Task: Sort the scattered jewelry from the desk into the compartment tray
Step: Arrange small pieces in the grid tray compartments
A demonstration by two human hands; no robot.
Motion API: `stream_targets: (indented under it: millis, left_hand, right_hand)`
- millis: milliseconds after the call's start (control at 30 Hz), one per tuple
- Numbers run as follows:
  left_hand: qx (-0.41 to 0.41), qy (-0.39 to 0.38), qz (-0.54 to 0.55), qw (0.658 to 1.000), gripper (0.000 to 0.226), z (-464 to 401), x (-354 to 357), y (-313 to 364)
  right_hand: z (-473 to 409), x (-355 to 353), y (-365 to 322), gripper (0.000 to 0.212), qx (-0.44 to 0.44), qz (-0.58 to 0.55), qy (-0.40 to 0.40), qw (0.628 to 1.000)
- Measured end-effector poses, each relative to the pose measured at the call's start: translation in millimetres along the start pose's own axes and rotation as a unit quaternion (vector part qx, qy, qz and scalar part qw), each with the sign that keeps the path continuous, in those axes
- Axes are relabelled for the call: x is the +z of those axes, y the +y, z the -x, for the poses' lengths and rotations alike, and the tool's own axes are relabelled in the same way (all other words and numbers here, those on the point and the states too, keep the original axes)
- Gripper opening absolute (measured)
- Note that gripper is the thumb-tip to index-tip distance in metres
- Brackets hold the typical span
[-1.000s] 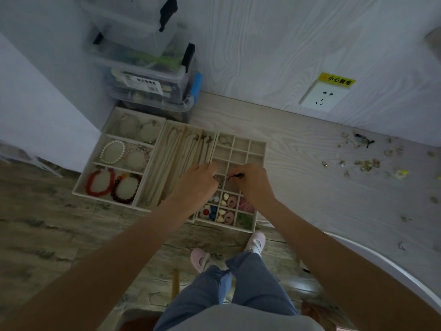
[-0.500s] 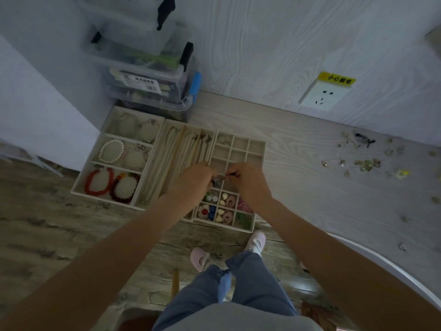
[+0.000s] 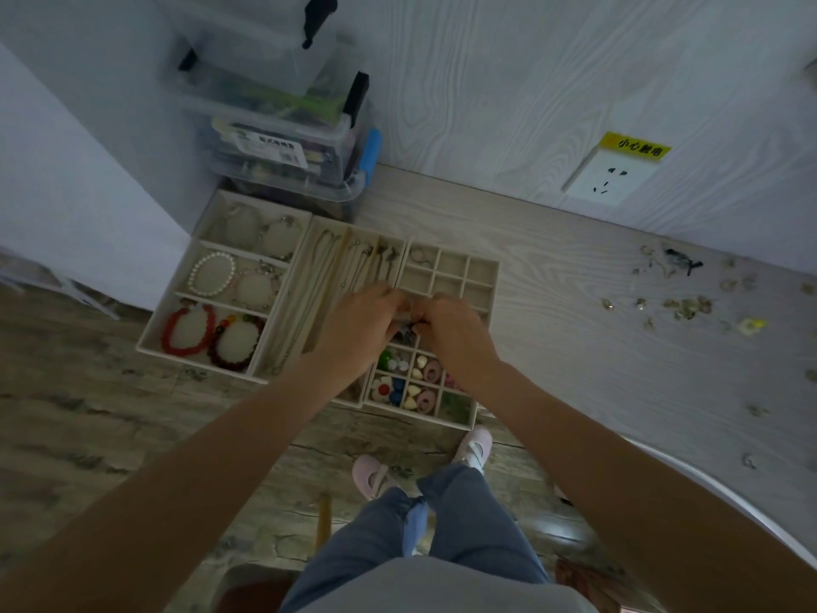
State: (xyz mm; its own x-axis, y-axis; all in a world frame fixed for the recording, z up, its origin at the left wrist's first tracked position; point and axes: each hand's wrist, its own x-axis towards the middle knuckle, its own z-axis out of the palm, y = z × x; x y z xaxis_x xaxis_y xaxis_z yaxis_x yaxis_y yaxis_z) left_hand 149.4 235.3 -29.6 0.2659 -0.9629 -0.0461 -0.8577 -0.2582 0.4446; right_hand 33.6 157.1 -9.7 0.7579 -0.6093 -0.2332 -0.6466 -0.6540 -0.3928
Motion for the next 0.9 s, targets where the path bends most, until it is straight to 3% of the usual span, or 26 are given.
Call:
stream_targets:
  millis: [200, 433, 633, 900]
  left_hand:
    - [0.032, 0.065, -0.046, 0.996, 0.017, 12, -5, -8]
    - [0.084, -0.052, -0.175, 0.980, 0.036, 27, -18, -4]
    - [0.104, -0.058, -0.218, 0.969, 0.041, 26, -17, -3]
    - [0.127, -0.057, -0.218, 0.966, 0.040, 23, -17, -6]
  right_hand:
    - [-1, 1, 4, 0.021, 0.016, -0.036, -0.024, 0.999]
    - [4, -6, 1, 0.029, 0.010, -0.049, -0.048, 0.998]
    - [9, -7, -2, 0.032, -0.017, -0.006, -0.038, 0.999]
    - [15, 8, 12, 0.033, -0.109, 0.136, -0.016, 0.985]
